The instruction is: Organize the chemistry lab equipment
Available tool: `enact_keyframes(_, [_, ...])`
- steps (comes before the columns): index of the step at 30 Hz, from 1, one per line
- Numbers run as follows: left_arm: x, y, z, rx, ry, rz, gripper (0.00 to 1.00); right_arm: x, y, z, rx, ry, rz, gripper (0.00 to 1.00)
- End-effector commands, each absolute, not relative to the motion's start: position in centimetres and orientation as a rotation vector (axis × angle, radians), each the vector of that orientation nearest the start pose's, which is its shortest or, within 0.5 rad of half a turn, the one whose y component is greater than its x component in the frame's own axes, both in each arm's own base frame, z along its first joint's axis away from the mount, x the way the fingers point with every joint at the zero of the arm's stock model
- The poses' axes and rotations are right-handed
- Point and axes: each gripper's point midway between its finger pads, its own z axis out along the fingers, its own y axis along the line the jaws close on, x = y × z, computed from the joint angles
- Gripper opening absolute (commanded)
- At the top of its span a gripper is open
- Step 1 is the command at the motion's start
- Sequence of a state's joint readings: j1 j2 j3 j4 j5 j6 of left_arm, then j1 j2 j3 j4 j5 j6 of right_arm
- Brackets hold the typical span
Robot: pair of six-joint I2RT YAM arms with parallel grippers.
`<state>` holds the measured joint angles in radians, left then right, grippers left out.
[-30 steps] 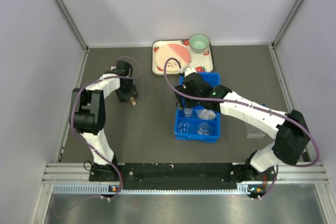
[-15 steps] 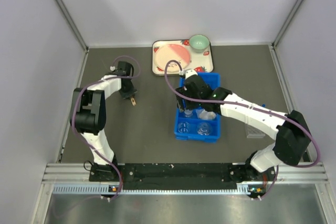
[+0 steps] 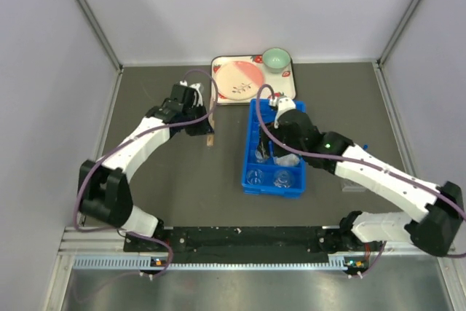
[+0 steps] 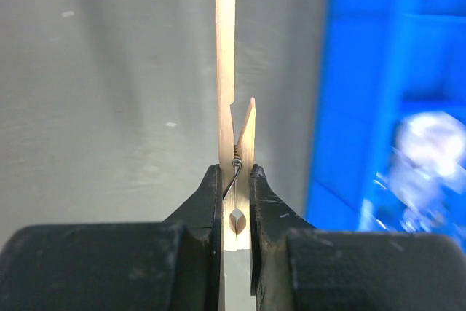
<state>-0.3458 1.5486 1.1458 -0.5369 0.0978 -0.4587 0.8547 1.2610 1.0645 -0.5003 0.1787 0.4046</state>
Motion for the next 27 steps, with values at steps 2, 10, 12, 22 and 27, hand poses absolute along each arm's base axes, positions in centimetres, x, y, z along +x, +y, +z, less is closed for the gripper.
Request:
enact_keyframes(2, [28.9, -22.0, 20.3, 0.289, 2.352, -0.995, 0.0, 22.0, 24.3, 22.7, -0.329, 2.143, 0.621, 0.67])
enact_keyframes(10, [21.6, -25.6, 24.1, 0.537, 2.101, -1.568, 0.0, 19.2, 23.8, 27.3, -0.29, 1.973, 0.865, 0.67])
enact_keyframes(12, [20.5, -26.5, 26.1, 0.589, 1.974, -1.697, 0.01, 19.0, 24.4, 28.5, -0.288, 1.93, 0.92, 0.67])
enact_keyframes(22, [14.3, -26.9, 29.8, 0.651, 1.605, -2.128, 0.04, 18.7, 27.9, 29.0, -0.29, 1.865, 1.143, 0.67])
enact_keyframes(27, [13.9, -27.3, 29.8, 0.604, 1.59, -2.246, 0.04, 18.9, 28.6, 29.4, -0.273, 1.828, 1.186, 0.67])
